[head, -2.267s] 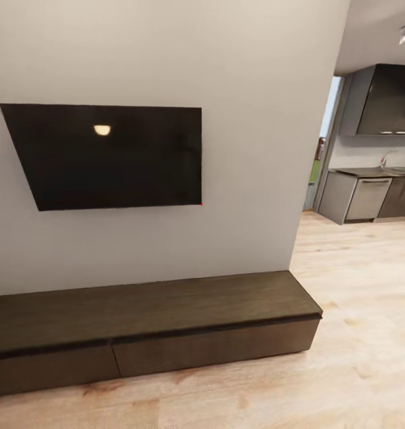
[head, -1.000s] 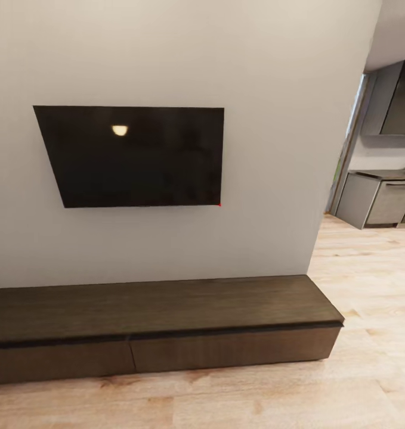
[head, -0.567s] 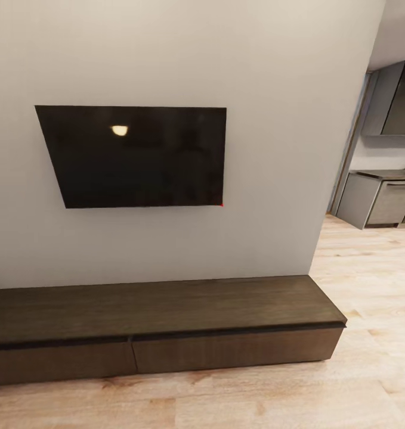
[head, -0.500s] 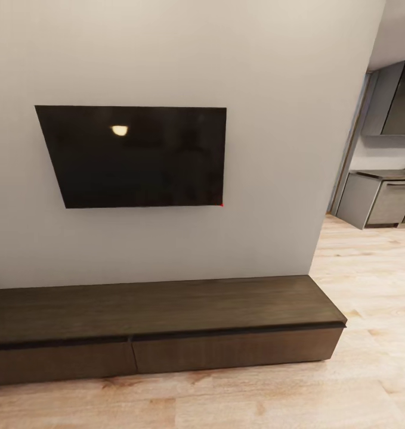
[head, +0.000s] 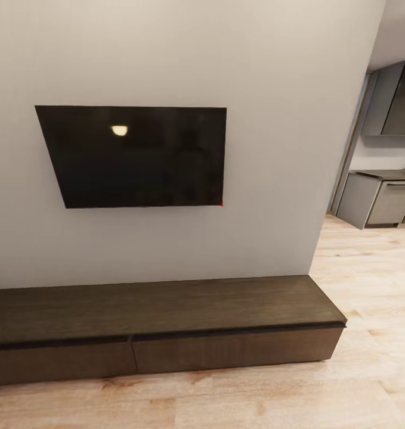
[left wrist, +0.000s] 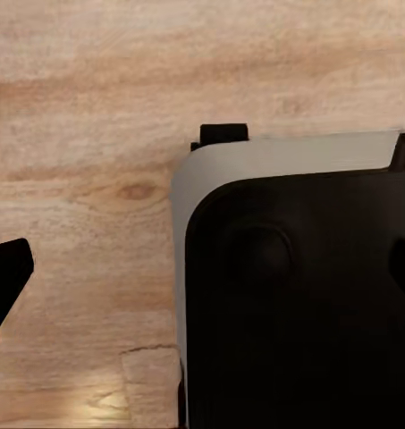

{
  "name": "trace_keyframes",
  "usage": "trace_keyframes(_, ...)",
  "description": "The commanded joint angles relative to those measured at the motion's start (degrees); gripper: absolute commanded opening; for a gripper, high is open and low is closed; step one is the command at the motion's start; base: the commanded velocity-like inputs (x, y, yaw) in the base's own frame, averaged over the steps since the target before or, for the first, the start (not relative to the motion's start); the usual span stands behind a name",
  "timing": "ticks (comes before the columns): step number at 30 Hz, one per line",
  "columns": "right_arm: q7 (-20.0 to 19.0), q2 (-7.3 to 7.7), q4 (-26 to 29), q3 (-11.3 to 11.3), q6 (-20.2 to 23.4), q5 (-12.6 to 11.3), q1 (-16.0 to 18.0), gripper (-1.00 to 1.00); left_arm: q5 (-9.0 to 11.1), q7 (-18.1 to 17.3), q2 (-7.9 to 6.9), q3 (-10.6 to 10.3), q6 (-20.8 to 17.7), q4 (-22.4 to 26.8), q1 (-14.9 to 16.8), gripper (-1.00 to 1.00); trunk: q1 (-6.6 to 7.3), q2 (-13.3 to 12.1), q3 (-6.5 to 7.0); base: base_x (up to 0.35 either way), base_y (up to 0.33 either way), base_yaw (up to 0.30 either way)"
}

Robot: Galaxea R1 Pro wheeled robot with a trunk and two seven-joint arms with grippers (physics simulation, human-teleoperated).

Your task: Place each of the two pumpkins and all three candles from the living room inside a cabinet in the living room (use any cabinet), then make sure every cabinet is closed, and position the cauldron so it is next to a table in the living room.

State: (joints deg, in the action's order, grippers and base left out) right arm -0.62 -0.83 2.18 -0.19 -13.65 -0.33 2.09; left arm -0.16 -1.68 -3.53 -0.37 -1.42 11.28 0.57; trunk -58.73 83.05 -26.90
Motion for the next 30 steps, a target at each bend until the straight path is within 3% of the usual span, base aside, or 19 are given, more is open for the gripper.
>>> trace_keyframes(1,-0.1,0.00,2.5,-0.1,1.7,-0.5,0.4,1.00,0.2,-1.3,-0.83,0.1,-0.8,1.1,0.2,1.00,0.00,0.0,-0.07,0.000,0.000,0.000)
trace_keyframes(2,-0.1,0.01,4.1,-0.1,3.0,-1.0,0.6,1.00,0.3,-2.0,-1.22,0.1,-1.4,1.5,0.4,1.00,0.00,0.0,-0.07,0.000,0.000,0.000)
trace_keyframes(5,-0.2,0.03,14.6,-0.2,13.9,-5.0,1.0,1.00,1.2,-7.2,-3.28,0.3,-8.3,4.2,3.5,1.00,0.00,0.0,-0.07,0.000,0.000,0.000)
trace_keyframes(8,-0.2,0.04,27.6,-0.2,27.0,-10.4,1.4,1.00,2.9,-17.3,-6.25,0.4,-18.7,7.6,7.8,1.00,0.00,0.0,-0.07,0.000,0.000,0.000)
trace_keyframes(12,0.1,0.04,36.6,-0.2,34.7,-13.2,4.1,1.00,3.8,-25.0,-7.95,0.6,-26.5,14.5,11.1,1.00,0.00,0.0,-0.07,0.000,0.000,0.000)
trace_keyframes(18,0.0,0.04,39.2,-0.2,36.4,-14.3,9.0,1.00,4.4,-27.5,-7.95,0.7,-37.2,28.7,12.9,1.00,0.00,0.0,-0.07,0.000,0.000,0.000)
trace_keyframes(20,-0.1,0.07,39.4,-0.3,36.6,-15.6,10.6,1.00,4.6,-27.7,-7.78,0.8,-40.6,33.8,13.0,1.00,0.00,0.0,-0.07,0.000,0.000,0.000)
trace_keyframes(23,-0.8,0.25,39.6,-0.3,36.5,-21.9,13.1,1.00,6.3,-27.8,-7.15,0.8,-46.3,41.6,13.4,1.00,0.00,0.0,-0.07,0.000,0.000,0.000)
trace_keyframes(24,-1.7,0.32,39.7,-0.3,36.2,-26.8,13.9,1.00,8.0,-27.8,-6.57,0.7,-49.1,45.1,14.0,1.00,0.00,0.0,-0.07,0.000,0.000,0.000)
trace_keyframes(26,-2.8,0.36,40.1,-0.3,35.9,-31.8,14.4,1.00,10.1,-27.7,-6.05,0.7,-51.3,47.4,15.2,1.00,0.00,0.0,-0.07,0.000,0.000,0.000)
trace_keyframes(28,-3.0,0.38,40.3,-0.2,35.4,-34.1,14.9,1.00,11.2,-27.7,-5.88,0.7,-52.3,48.3,16.0,1.00,0.00,0.0,-0.07,0.000,0.000,0.000)
trace_keyframes(30,-3.1,0.35,40.2,0.0,34.1,-35.0,15.2,1.00,11.6,-27.7,-5.81,0.7,-52.7,49.0,16.4,1.00,0.00,0.0,-0.07,0.000,0.000,0.000)
